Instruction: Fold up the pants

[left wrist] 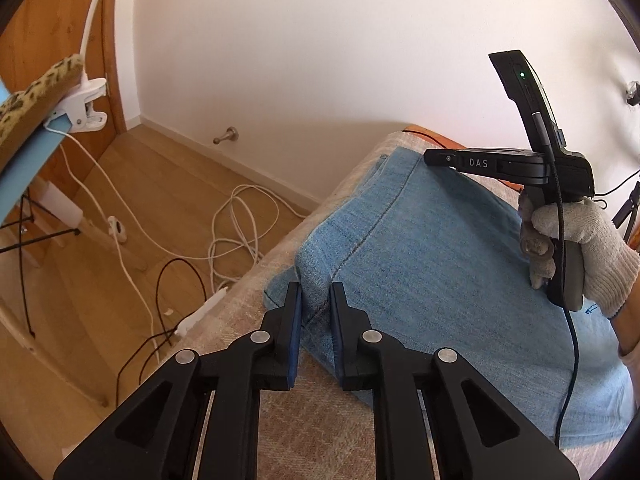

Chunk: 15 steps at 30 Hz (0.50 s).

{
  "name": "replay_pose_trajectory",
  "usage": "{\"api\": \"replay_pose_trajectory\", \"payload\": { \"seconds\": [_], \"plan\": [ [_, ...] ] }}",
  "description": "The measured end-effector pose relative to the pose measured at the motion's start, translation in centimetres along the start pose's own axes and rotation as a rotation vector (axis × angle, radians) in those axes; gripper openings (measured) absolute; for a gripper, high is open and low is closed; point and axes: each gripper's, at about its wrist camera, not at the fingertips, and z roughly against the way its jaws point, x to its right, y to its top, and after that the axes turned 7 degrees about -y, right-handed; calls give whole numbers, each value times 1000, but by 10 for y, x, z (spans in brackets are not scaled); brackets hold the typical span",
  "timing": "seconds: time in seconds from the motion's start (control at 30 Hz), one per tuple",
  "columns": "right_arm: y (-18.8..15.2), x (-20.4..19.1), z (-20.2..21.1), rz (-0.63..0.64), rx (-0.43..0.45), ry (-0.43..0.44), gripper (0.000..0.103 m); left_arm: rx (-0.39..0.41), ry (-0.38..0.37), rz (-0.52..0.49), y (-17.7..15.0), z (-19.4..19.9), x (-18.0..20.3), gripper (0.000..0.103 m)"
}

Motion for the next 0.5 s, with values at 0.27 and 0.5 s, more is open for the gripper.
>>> {"api": "replay_pose_trajectory", "payload": {
  "seconds": [0.27, 0.5],
  "plan": [
    [-4, 25, 56, -65, 56, 24, 38, 67, 81, -15, 12, 32, 4, 26],
    [-46, 37, 162, -85, 106, 53, 50, 132, 38, -35, 17, 89, 21, 26]
  ]
}}
